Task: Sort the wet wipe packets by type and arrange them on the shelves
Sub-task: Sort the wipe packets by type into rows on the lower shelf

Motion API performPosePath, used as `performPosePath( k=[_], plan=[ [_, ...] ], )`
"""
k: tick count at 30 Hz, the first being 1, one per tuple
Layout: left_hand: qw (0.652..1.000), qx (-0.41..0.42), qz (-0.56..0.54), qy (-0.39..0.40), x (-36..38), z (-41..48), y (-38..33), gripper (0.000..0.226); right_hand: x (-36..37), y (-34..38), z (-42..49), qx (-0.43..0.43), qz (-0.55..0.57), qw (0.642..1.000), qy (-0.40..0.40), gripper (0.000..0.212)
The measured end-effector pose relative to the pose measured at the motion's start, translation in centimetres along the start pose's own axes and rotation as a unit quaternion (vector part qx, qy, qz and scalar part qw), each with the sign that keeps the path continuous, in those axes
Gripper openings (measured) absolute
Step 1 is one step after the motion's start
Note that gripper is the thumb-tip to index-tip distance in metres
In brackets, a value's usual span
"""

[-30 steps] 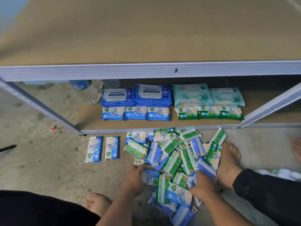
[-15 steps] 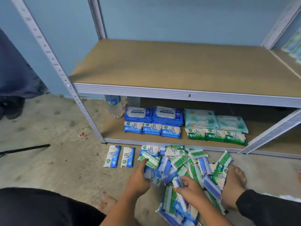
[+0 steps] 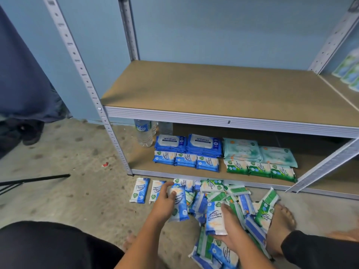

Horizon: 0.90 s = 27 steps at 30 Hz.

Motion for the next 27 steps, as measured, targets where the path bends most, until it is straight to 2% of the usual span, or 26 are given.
performPosePath(
  k=[2, 3, 4, 6, 9, 13, 16, 18, 20, 24, 27],
  plan=[
    [1.0, -0.005, 0.002, -0.003, -0.4, -0.5, -0.1, 0.031, 0.5, 0.3, -0.5, -0.001, -0.016, 0.999, 0.031, 0.033],
    [1.0, -0.01, -0.008, 0.003, -0.6, -0.7, -0.1, 0.039, 0.7, 0.4, -0.5, -0.014, -0.064, 0.997, 0.045, 0.05],
    [1.0, -0.011, -0.017, 0.007, -1.0, -0.9, -0.1, 0.05, 0.9, 0.6, -0.6, -0.033, -0.123, 0.99, 0.061, 0.065],
    [1.0, -0.004, -0.015, 0.005, -1.9, -1.8, -0.5, 0.066, 1.8, 0.9, -1.3, -0.059, -0.293, 0.952, 0.064, 0.086],
    [1.0, 0.012, 0.011, -0.019, -3.5, -2.1, -0.6, 0.069, 2.8, 0.6, -1.8, -0.111, -0.413, 0.903, 0.04, 0.081],
    [0.998, -0.005, 0.051, -0.034, -5.4, -0.9, 1.8, 0.066, 3.9, -1.0, -1.1, -0.199, -0.359, 0.912, -0.009, 0.058],
    [0.997, -0.024, 0.047, -0.058, -6.8, 0.6, 3.4, 0.06, 5.5, -1.4, 0.0, -0.265, -0.294, 0.916, -0.061, 0.056],
    [0.995, -0.036, 0.045, -0.076, -7.9, 2.1, 4.3, 0.057, 6.9, -1.2, 1.0, -0.305, -0.263, 0.913, -0.058, 0.057],
    [0.994, -0.052, 0.044, -0.083, -8.7, 3.9, 5.3, 0.057, 8.3, -1.0, 2.2, -0.338, -0.233, 0.91, -0.053, 0.045],
    [0.99, -0.067, 0.06, -0.109, -10.4, 7.5, 6.9, 0.057, 11.2, -0.9, 4.9, -0.335, -0.203, 0.919, -0.051, 0.014],
    [0.987, -0.079, 0.052, -0.128, -11.6, 10.4, 8.6, 0.057, 13.4, -1.2, 7.1, -0.295, -0.196, 0.934, -0.037, 0.013]
  ],
)
Point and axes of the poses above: each hand's wrist, its own z-axis towards the middle knuckle, its own x-axis out of the palm, y = z × x, the point moved 1 cm from there along z, towards the middle knuckle, and after that the axes turned 11 degrees about z, right-handed, at the moved point
